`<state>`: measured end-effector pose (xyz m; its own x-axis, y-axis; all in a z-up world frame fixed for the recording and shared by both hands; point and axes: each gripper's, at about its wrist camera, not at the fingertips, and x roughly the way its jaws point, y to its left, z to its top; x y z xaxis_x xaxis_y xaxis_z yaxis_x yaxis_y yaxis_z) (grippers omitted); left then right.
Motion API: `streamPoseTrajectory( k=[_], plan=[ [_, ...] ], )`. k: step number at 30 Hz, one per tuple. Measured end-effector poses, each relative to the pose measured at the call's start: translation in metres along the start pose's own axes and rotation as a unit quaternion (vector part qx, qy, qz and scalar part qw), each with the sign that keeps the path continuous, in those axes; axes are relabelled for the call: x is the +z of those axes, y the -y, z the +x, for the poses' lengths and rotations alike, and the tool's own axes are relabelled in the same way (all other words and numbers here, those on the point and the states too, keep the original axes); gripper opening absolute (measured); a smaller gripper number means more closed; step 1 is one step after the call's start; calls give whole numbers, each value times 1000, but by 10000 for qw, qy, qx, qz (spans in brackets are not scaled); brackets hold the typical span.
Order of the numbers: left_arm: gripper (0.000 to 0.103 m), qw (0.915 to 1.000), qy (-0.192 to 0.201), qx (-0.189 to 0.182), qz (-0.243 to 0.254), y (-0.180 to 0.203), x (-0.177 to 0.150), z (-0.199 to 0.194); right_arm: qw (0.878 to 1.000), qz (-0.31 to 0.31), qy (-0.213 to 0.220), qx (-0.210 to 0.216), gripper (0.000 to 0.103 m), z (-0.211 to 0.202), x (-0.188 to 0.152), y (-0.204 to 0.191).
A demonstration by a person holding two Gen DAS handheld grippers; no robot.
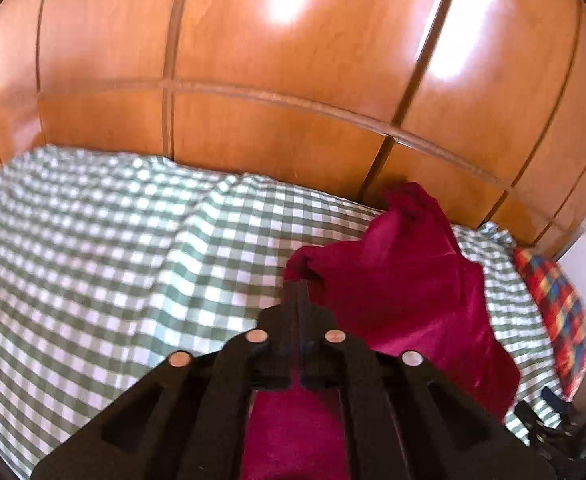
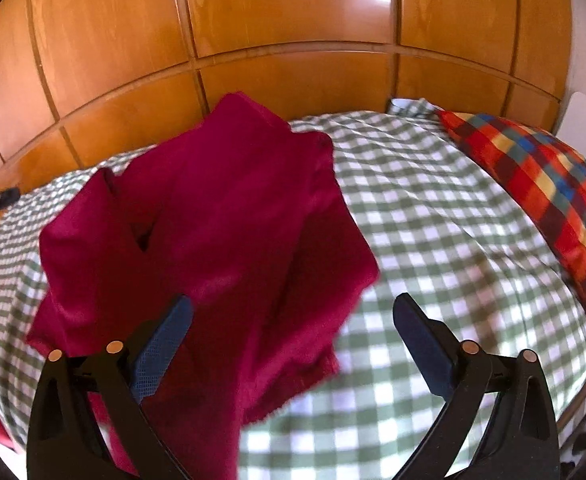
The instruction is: Fold small clothes
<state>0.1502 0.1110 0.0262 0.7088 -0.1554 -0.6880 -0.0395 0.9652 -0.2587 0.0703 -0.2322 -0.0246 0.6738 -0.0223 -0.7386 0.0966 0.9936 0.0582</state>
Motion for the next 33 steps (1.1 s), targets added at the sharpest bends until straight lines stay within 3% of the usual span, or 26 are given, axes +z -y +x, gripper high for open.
streamPoseTrajectory(
  k=[1, 3, 4, 5, 7, 12, 13, 14, 15, 16, 20, 24, 29, 33],
  plan=[
    [39, 10000, -35, -72, 4, 3, -1, 2, 10000, 6, -1, 19, 95, 3, 5, -2],
    [57, 9998, 31, -145, 99, 13, -6, 6, 9999, 48, -42, 94, 89, 11, 15, -5],
    [59, 9993, 8, -282, 232, 24, -8, 10, 9998, 64, -93, 155, 79, 16, 21, -7],
    [61, 9987, -34, -377, 348, 34, -11, 13, 9997, 70, -147, 205, 77, 21, 26, -9],
    [78, 9958, -98, -512, 755, 61, -16, 23, 9988, 111, -299, 383, 69, 33, 36, -13],
    [84, 9792, -460, -701, 1848, 115, -30, 62, 9941, 139, -665, 851, 56, 67, 58, -29],
    [79, 9770, -529, -651, 1959, 120, -32, 70, 9924, 131, -744, 971, 55, 75, 62, -34],
    [67, 9751, -611, -642, 2031, 122, -35, 78, 9910, 138, -802, 1061, 55, 80, 65, -36],
    [29, 9726, -779, -778, 2049, 122, -36, 86, 9895, 153, -862, 1150, 55, 85, 68, -39],
    [15, 9696, -1056, -1016, 1957, 119, -38, 94, 9874, 176, -943, 1260, 54, 92, 70, -43],
    [10, 9734, -780, -1277, 1735, 107, -36, 77, 9781, 230, -1256, 1645, 35, 114, 75, -55],
    [10, 9806, -407, -1418, 1294, 79, -18, 44, 9808, -114, -1244, 1497, 2, 118, 74, -63],
    [9, 9922, 163, -1036, 669, 16, 27, 5, 9906, -456, -828, 987, 0, 92, 81, -41],
    [9, 9981, 518, -331, -4, -57, 66, -15, 9965, -379, -516, 537, 0, 72, 97, -1]
  ],
)
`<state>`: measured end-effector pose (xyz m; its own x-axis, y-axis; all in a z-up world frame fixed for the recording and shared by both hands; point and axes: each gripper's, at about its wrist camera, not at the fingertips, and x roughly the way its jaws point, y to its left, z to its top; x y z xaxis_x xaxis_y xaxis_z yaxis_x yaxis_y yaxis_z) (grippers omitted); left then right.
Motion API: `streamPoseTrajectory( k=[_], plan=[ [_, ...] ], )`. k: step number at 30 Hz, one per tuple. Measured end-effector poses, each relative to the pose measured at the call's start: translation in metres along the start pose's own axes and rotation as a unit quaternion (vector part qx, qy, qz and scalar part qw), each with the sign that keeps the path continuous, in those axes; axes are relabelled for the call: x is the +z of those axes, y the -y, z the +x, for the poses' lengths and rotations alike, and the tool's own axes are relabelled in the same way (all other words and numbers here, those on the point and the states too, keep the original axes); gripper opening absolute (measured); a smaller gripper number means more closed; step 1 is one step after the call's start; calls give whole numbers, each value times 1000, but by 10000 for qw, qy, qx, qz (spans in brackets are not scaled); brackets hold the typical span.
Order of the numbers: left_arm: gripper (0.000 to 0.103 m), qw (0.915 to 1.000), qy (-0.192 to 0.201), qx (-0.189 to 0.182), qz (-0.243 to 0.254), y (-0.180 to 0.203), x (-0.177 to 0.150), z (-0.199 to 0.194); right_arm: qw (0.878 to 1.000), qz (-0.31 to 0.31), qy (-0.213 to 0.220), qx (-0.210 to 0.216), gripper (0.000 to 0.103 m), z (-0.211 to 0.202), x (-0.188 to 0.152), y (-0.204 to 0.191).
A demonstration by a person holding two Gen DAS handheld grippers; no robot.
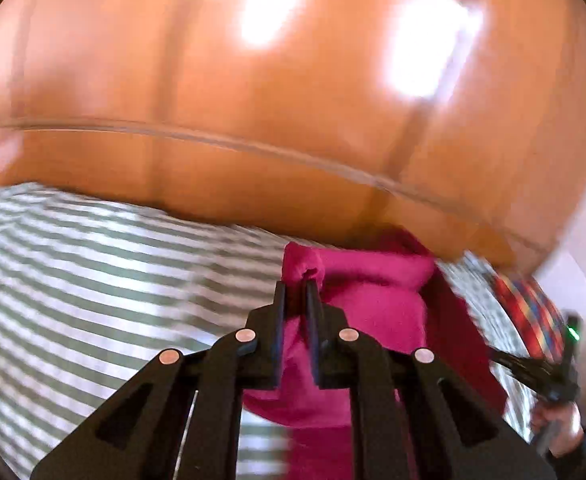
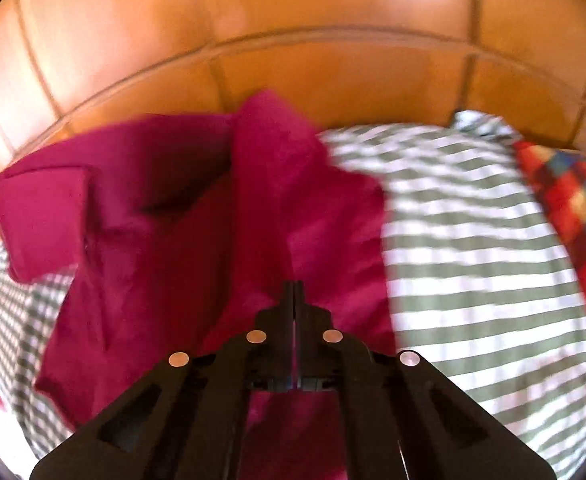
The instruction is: Fold small clothes
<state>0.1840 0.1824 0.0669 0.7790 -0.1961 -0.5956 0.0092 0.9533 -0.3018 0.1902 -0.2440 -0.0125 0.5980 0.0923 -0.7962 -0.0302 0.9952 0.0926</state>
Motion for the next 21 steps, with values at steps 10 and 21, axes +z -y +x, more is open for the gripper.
streamPoseTrajectory(
  k=[10, 21],
  plan=[
    [30, 9799, -177, 1866, -679, -102, 45, 27, 9847, 312, 51, -1714, 0, -1, 47, 115],
    [67, 9959, -830, 368, -17, -32, -74, 7, 9680, 818, 262, -2357, 66, -40, 40, 169]
  ],
)
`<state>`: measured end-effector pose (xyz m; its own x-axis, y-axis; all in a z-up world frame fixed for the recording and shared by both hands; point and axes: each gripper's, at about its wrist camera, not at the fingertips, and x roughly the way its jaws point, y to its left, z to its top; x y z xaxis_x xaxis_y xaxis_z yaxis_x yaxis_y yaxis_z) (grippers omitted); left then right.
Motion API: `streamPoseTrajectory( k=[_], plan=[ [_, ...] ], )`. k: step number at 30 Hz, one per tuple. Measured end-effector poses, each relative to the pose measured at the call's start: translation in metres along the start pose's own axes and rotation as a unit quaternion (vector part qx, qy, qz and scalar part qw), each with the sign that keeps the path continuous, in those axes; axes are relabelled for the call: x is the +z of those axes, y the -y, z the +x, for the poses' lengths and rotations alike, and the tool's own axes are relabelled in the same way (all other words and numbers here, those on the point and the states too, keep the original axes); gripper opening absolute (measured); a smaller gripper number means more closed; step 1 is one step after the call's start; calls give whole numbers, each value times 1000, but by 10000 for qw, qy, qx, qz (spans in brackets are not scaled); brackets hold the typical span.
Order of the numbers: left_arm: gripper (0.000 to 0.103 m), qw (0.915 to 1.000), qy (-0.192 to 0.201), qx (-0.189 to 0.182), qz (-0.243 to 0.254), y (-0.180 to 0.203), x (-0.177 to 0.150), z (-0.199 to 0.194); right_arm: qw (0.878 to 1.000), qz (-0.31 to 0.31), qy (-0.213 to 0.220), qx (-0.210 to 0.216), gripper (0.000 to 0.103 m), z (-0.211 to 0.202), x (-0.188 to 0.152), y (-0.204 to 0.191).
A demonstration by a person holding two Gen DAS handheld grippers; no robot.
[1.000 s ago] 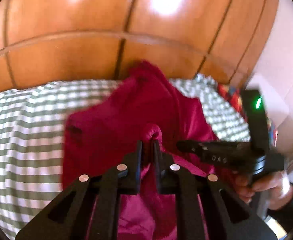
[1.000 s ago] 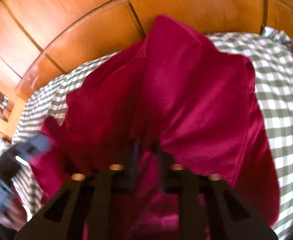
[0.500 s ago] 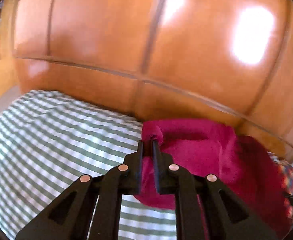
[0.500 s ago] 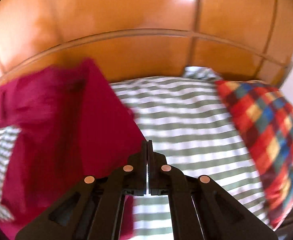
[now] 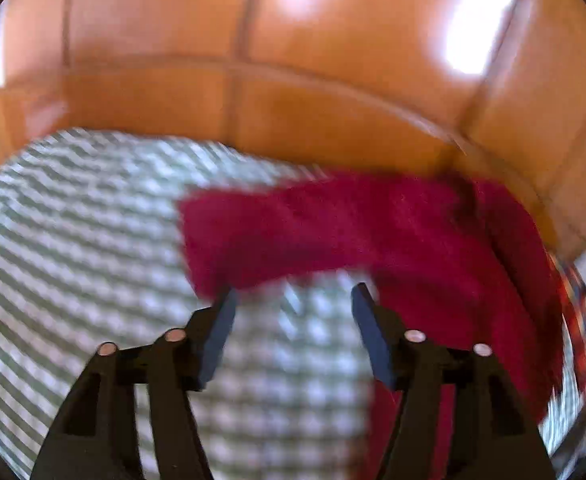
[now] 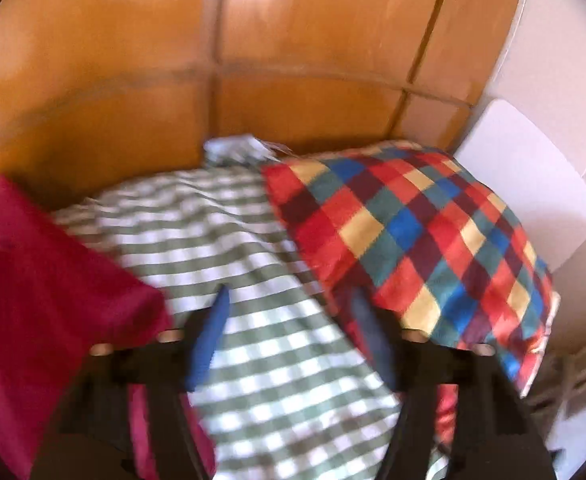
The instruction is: Fold small clothes
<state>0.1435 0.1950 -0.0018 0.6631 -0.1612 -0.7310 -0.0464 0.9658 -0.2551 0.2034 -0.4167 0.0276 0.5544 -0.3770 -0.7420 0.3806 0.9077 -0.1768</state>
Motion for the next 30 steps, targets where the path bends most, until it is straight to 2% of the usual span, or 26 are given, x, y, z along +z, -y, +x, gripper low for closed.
streamPoseTrajectory(
  k=[2, 3, 4, 6, 8, 9, 10, 11, 12, 13, 14, 15, 16, 17, 18, 19, 21, 22, 24, 25, 26, 27, 30],
  plan=[
    [68, 9988, -309, -374, -23, 10, -30, 4, 9981, -269, 37, 561, 67, -28, -24, -11],
    [68, 9972, -476, -574, -44, 16, -47, 7, 9949, -388, -58, 928, 82, -36, -37, -18],
    [69, 9958, -576, -709, -89, 20, -57, 8, 9879, -579, -313, 1403, 90, -41, -56, -30],
    [72, 9923, -809, -921, -183, 31, -78, 12, 9761, -745, -675, 1929, 90, -42, -88, -50],
    [75, 9900, -927, -1022, -287, 42, -98, 17, 9672, -778, -1058, 2175, 90, -32, -109, -64],
    [74, 9893, -997, -1023, -281, 47, -104, 20, 9636, -870, -1292, 2173, 76, -23, -118, -72],
    [71, 9898, -1043, -956, -190, 53, -109, 24, 9614, -981, -1490, 2096, 43, -12, -124, -76],
    [66, 9906, -1036, -885, -84, 57, -112, 27, 9596, -951, -1575, 2127, 34, -5, -125, -74],
    [51, 9910, -1035, -848, 15, 62, -115, 28, 9657, -766, -1464, 2003, 18, -2, -119, -65],
    [36, 9907, -1077, -829, 115, 66, -116, 30, 9764, -715, -1263, 1599, 1, -2, -112, -57],
    [31, 9906, -1089, -824, 127, 67, -117, 31, 9860, -704, -1049, 1091, 0, -3, -104, -47],
    [22, 9905, -1091, -827, 110, 66, -116, 31, 9917, -608, -881, 711, 0, -2, -96, -33],
    [18, 9906, -1086, -829, 71, 65, -115, 32, 9963, -455, -697, 227, 0, -2, -86, -14],
    [18, 9906, -1084, -837, 38, 63, -115, 33, 9975, -326, -455, -439, 1, -6, -77, 6],
    [18, 9904, -1085, -855, -6, 62, -115, 33, 9961, -198, -269, -812, 6, -10, -72, 20],
    [20, 9903, -1084, -864, -33, 60, -116, 33, 9951, 37, -93, -980, 29, -19, -67, 39],
    [26, 9904, -1052, -880, -173, 55, -119, 32, 9974, 508, -28, -516, 78, -35, -68, 64],
    [29, 9897, -1025, -954, -292, 53, -120, 31, 9977, 669, 68, -51, 79, -47, -75, 68],
    [29, 9904, -995, -911, -298, 54, -122, 30, 9953, 409, -179, 865, 79, -59, -90, 52],
    [28, 9909, -992, -870, -255, 55, -123, 28, 9857, 258, -496, 1590, 83, -59, -104, 41],
    [26, 9912, -998, -843, -212, 55, -126, 26, 9752, 173, -749, 2077, 86, -59, -116, 28],
    [15, 9912, -1012, -835, -166, 57, -126, 24, 9656, 94, -976, 2408, 89, -55, -127, 14],
    [11, 9917, -1000, -800, -96, 62, -125, 24, 9483, 215, -1412, 2833, 88, -38, -152, -26]
  ],
)
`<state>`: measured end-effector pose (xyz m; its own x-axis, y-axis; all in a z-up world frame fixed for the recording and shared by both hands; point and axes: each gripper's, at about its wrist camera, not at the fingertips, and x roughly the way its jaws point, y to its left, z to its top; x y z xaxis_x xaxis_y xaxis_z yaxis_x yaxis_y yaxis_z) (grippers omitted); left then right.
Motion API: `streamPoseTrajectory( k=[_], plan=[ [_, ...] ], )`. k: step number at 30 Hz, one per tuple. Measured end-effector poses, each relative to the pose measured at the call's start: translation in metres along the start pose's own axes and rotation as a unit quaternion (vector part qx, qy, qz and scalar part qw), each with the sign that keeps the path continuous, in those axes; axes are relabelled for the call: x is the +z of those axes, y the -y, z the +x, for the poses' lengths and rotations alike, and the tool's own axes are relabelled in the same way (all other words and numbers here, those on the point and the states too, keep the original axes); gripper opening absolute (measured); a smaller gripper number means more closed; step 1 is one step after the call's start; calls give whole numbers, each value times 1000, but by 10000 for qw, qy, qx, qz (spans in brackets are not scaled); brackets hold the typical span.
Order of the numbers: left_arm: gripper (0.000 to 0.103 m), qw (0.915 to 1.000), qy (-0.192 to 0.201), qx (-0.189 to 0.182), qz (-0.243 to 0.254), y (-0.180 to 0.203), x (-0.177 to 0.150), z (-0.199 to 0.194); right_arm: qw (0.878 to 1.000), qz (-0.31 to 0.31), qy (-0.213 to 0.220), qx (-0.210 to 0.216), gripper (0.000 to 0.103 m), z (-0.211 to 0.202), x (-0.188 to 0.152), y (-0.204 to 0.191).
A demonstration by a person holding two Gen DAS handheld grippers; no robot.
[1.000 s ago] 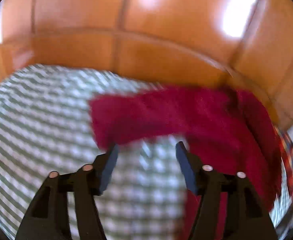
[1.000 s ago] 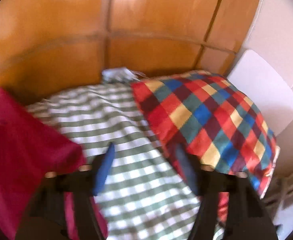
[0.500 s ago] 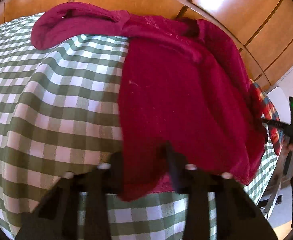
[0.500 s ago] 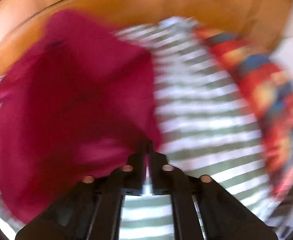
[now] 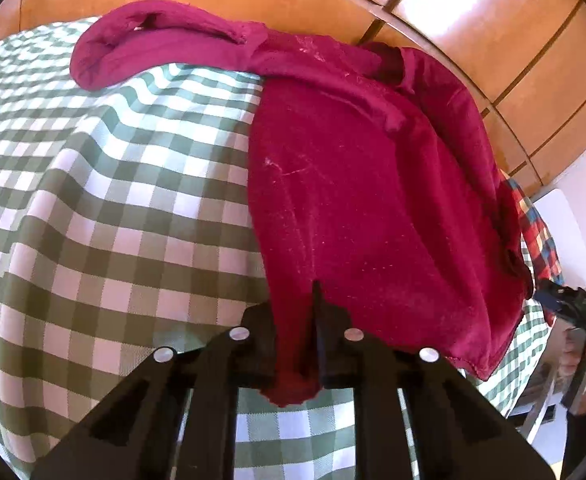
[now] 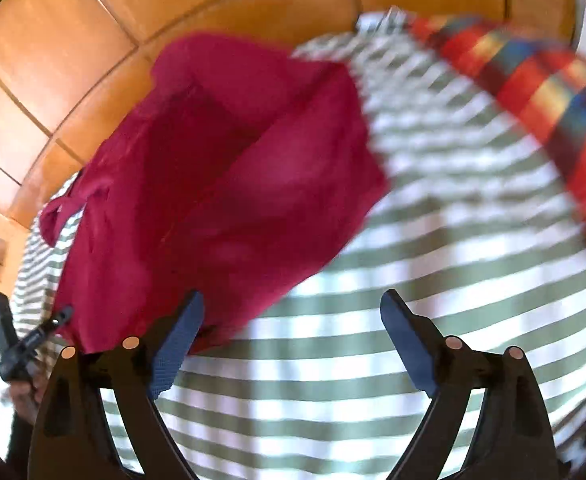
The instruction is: Fold small clothes
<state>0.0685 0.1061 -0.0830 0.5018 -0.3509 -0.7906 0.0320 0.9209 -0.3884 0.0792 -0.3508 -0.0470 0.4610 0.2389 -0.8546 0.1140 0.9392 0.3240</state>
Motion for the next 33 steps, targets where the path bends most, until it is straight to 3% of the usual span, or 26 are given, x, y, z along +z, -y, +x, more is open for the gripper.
streamPoseTrajectory(
  k=[2, 3, 4, 5, 8, 9, 11, 12, 13, 14, 17, 19, 21, 24, 26, 27, 28, 29, 31, 33],
  plan=[
    [11, 10000, 25, 32, 22, 3, 0, -3, 9984, 473, -185, 244, 63, 28, 3, 0],
    [11, 10000, 41, 49, 27, 3, -1, -6, 9979, 579, -185, 222, 33, 34, 5, 0],
    [11, 10000, 58, 75, 27, 4, -1, -7, 9972, 706, -88, 233, 19, 33, 10, 0],
    [11, 9999, 76, 107, 31, 4, -1, -9, 9951, 919, 92, 345, 16, 28, 15, 3],
    [12, 9998, 54, 171, -5, 3, -2, -8, 9847, 1399, 1019, 214, 15, -18, 35, 26],
    [13, 9998, 43, 207, 7, 3, -3, -7, 9735, 1757, 1451, 177, 16, -38, 42, 47],
    [14, 9997, 4, 243, 70, 6, -4, -3, 9540, 2271, 1955, 23, 68, -68, 44, 80],
    [16, 9997, -21, 241, 64, 7, -4, -1, 9480, 2435, 2047, 32, 100, -78, 42, 92],
    [16, 9997, -36, 231, 21, 7, -4, -1, 9425, 2569, 2135, 93, 100, -87, 34, 103],
    [18, 9998, -46, 217, -20, 6, -3, 0, 9473, 2463, 2048, 83, 100, -89, 30, 105],
    [19, 9998, -89, 187, -43, 6, -3, 1, 9729, 1741, 1520, 30, 98, -78, 8, 91],
    [11, 9998, -56, 215, -4, 9, -1, 0, 9872, 1153, 1074, 242, 95, -55, -9, 66],
    [10, 9998, -24, 207, 29, 11, 0, -3, 9939, 723, 782, 277, 88, -30, -18, 42],
    [10, 9998, 80, 174, 67, 15, 3, -12, 9965, 574, 483, 375, 81, 5, -11, 19],
    [9, 9997, 213, 124, 96, 18, 5, -23, 9977, 507, 409, 205, 72, 29, -1, 0],
    [9, 9995, 258, 108, 113, 18, 6, -27, 9981, 494, 364, 112, 59, 38, 4, -8],
    [9, 9993, 325, 98, 161, 19, 6, -34, 9987, 398, 295, 94, 31, 42, 9, -13],
    [9, 9991, 367, 88, 196, 20, 6, -39, 9993, 288, 187, 176, 24, 43, 11, -17],
    [9, 9989, 431, 35, 205, 20, 6, -51, 9998, -82, 37, 153, 17, 32, 11, -28],
    [9, 9986, 480, -52, 212, 15, 3, -66, 9981, -430, 195, 392, 16, 3, 4, -41]
  ],
)
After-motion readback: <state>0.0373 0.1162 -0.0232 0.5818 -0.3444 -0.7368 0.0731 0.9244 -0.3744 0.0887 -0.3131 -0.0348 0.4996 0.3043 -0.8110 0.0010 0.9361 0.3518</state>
